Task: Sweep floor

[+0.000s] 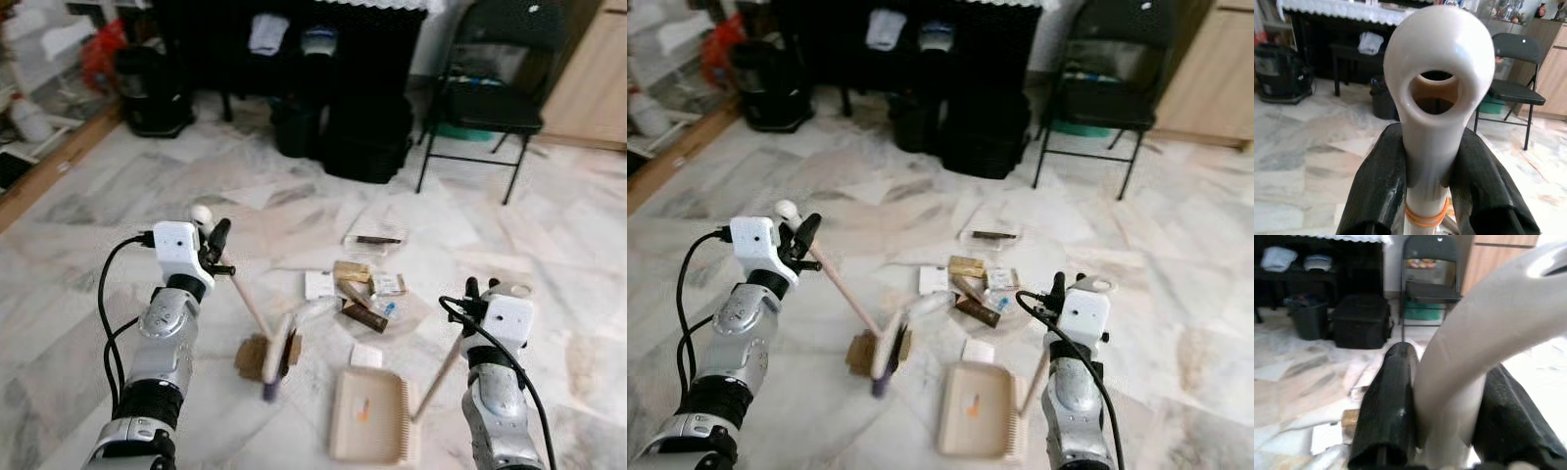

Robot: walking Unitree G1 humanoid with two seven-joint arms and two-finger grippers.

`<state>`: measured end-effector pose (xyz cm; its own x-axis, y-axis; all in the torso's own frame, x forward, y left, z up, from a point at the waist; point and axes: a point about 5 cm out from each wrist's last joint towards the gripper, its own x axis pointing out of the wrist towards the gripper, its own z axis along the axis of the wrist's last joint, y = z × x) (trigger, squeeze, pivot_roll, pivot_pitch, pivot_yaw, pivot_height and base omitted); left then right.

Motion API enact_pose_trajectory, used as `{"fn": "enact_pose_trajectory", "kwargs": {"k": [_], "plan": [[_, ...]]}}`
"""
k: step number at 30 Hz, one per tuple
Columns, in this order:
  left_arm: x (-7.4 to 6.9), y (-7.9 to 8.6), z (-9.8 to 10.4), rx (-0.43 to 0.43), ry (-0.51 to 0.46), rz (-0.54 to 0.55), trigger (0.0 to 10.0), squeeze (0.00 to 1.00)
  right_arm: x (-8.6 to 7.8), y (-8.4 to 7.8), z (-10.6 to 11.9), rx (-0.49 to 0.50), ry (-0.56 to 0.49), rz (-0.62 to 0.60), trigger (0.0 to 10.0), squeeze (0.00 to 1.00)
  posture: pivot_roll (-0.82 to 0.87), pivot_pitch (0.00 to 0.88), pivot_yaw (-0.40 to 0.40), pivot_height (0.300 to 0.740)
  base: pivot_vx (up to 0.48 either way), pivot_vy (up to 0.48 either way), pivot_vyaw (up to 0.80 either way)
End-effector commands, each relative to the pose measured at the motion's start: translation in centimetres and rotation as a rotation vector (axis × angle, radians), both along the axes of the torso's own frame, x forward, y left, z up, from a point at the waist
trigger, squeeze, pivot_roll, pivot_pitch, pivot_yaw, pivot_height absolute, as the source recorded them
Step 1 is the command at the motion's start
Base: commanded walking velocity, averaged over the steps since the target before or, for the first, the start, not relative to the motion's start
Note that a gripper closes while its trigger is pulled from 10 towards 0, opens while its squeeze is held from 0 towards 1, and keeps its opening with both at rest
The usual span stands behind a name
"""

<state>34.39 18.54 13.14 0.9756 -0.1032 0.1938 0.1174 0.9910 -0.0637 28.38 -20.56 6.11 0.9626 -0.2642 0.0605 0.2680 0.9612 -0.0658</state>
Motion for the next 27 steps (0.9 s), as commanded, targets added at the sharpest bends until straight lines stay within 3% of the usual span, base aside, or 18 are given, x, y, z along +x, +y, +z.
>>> {"fn": "enact_pose_trajectory", "kwargs": {"k": [1, 9, 27], "plan": [[0.27, 0.26, 1.44, 0.012, -0.06, 0.01, 10.0, 0.0, 0.35, 0.09, 0.72, 0.007, -0.035, 0.0, 10.0, 0.0, -0.05, 0.083, 0.003, 0.74, 0.0, 0.281, -0.61], [0.26, 0.32, 1.42, 0.014, -0.059, 0.016, 10.0, 0.0, 0.41, 0.14, 0.8, 0.002, -0.04, 0.008, 10.0, 0.0, -0.05, 0.082, -0.001, 0.74, 0.0, 0.308, -0.56], [0.27, 0.15, 1.38, 0.011, -0.056, 0.009, 10.0, 0.0, 0.4, 0.39, 0.78, -0.002, -0.046, 0.015, 10.0, 0.0, -0.05, 0.076, 0.001, 0.74, 0.0, 0.308, 0.0]]}}
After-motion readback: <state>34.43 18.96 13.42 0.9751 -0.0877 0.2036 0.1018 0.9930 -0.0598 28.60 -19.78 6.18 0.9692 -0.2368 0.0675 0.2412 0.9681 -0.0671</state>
